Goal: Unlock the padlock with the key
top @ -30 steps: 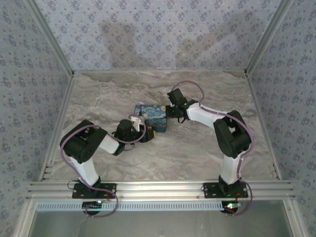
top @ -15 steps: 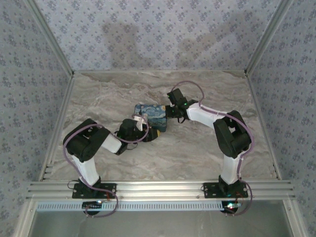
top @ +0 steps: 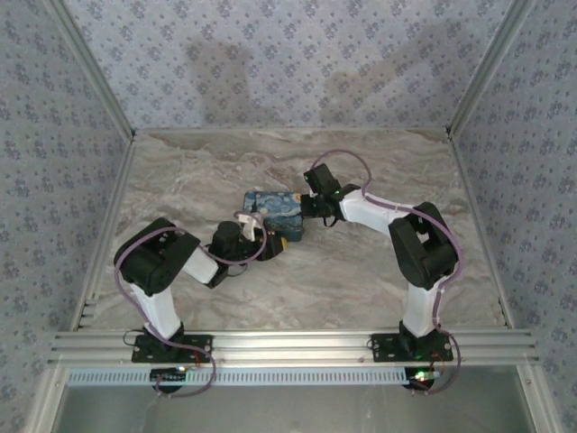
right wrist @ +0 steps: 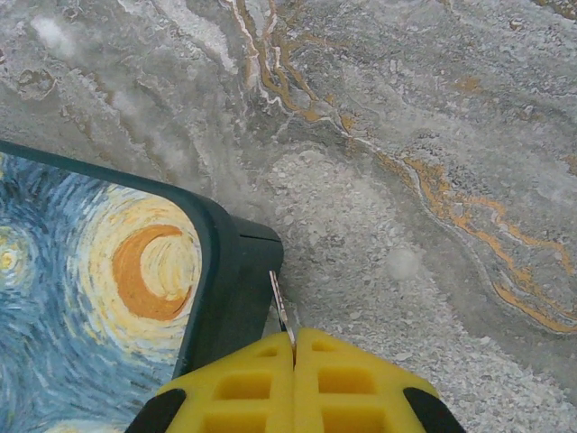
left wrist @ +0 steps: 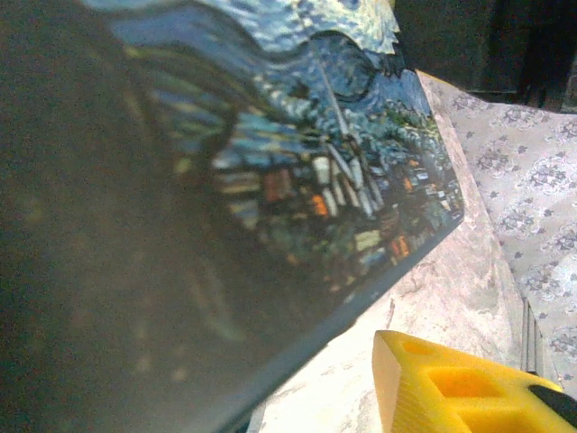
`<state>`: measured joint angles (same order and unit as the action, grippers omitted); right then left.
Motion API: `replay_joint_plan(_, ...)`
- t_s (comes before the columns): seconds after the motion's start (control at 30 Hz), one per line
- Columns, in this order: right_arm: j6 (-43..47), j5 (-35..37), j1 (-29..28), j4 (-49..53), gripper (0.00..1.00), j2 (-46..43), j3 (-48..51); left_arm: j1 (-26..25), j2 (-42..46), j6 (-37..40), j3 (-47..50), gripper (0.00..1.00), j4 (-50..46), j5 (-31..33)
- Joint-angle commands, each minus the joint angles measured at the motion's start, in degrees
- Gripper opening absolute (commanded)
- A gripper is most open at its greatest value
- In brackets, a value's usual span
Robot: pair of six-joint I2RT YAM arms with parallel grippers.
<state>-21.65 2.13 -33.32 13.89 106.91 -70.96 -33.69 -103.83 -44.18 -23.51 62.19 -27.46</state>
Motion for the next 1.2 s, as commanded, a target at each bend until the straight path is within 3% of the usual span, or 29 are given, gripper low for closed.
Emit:
replay_joint_plan(0.0, -1.1, -0.8, -0.5, 0.1, 0.0, -0.7, 0.7, 0.6, 0.8, 0.0, 1.2, 0.43, -2.5, 0.5)
replay_joint_plan(0.17, -1.1, -0.8, -0.5, 0.0, 0.0, -0.7, 0.8, 0.7, 0.5, 0.1, 0.9, 0.38, -2.6, 0.6)
replay_joint_plan(0.33, -1.7, -1.4, -0.9, -0.7, 0.0, -0.8, 1.3, 0.6, -0.1, -0.7, 0.8, 0.48, -1.0, 1.1)
replay_joint_plan(0.53, -3.4, -2.5, -2.4, -2.4, 0.0, -1.3, 2.1, 0.2, -0.5, -1.0, 0.6, 0.52, 0.2, 0.8)
replay_joint_plan(1.17, -4.9, -3.8, -3.5, -3.9, 0.0, -2.1, 5.2, -1.2, -1.5, -1.0, 1.3, 0.55, 1.6, 3.1)
